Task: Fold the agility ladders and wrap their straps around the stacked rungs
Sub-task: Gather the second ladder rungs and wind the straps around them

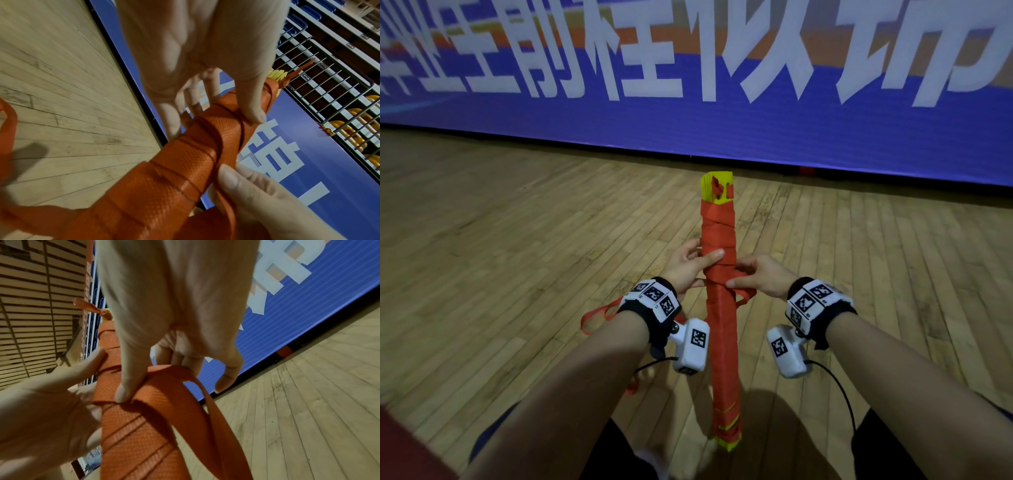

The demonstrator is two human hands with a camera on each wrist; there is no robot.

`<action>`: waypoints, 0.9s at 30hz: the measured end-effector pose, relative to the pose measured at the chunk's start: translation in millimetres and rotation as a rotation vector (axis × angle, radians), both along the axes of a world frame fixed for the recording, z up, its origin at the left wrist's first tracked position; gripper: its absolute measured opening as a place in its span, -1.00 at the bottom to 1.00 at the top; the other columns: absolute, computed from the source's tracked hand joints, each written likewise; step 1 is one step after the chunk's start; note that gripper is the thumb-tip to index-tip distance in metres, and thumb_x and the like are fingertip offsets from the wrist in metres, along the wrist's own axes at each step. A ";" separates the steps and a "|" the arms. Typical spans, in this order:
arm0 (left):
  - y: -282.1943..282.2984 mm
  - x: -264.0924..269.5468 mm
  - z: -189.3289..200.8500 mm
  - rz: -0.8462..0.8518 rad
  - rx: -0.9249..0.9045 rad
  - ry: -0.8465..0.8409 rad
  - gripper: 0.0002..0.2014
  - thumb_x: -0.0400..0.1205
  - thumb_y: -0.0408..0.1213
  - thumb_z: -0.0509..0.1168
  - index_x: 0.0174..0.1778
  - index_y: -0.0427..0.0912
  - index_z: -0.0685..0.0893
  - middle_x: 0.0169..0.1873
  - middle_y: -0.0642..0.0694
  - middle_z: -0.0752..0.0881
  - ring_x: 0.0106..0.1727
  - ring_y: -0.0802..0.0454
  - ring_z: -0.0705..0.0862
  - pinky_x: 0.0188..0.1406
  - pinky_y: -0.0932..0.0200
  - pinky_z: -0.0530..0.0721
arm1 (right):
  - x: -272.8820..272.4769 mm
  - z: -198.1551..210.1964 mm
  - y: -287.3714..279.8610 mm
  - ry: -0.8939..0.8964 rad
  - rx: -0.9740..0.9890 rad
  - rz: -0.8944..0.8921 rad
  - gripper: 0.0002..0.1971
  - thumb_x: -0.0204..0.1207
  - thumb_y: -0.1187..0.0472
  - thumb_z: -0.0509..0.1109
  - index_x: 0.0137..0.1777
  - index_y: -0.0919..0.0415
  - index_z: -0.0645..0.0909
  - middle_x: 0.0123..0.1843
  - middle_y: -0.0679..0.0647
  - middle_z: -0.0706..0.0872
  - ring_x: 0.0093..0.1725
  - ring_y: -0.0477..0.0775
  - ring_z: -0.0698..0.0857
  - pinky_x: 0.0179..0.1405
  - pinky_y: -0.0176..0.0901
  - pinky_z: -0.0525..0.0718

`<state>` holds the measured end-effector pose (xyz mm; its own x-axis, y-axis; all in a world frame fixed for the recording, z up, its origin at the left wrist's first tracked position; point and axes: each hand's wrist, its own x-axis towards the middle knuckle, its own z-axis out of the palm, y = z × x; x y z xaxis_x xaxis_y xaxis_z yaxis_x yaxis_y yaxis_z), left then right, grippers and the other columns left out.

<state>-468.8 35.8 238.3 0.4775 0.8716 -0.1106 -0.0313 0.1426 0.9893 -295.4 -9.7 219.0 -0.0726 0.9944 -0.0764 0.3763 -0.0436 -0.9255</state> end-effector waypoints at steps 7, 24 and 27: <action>1.9 0.1 1.1 0.048 -0.026 -0.008 -0.61 0.60 -0.26 0.39 0.32 -0.32 0.55 0.03 -0.16 0.73 -0.02 0.10 0.74 -0.38 0.23 0.72 | 7.7 5.4 -2.2 0.024 -0.039 -0.014 -0.74 0.49 0.35 0.46 0.18 0.32 0.68 -0.34 -0.17 0.79 -0.33 -0.27 0.75 -0.22 -0.46 0.68; -3.4 0.9 8.1 0.029 0.066 0.158 -0.44 0.55 -0.24 0.46 0.46 -0.09 0.43 0.09 -0.15 0.72 -0.03 0.09 0.72 -0.40 0.20 0.74 | -2.2 2.9 -4.6 -0.019 -0.011 -0.049 -0.74 0.54 0.26 0.43 0.17 0.38 0.67 0.10 0.31 0.76 -0.09 0.07 0.73 0.13 -0.08 0.68; -2.3 4.5 2.5 0.091 0.093 0.181 -0.37 0.52 -0.31 0.49 0.49 -0.19 0.40 0.11 -0.22 0.70 -0.04 0.02 0.70 -0.23 0.11 0.74 | -4.8 2.1 -4.8 -0.059 0.006 -0.066 -0.76 0.53 0.27 0.44 0.15 0.37 0.68 0.09 0.31 0.77 -0.19 -0.04 0.71 -0.09 -0.33 0.67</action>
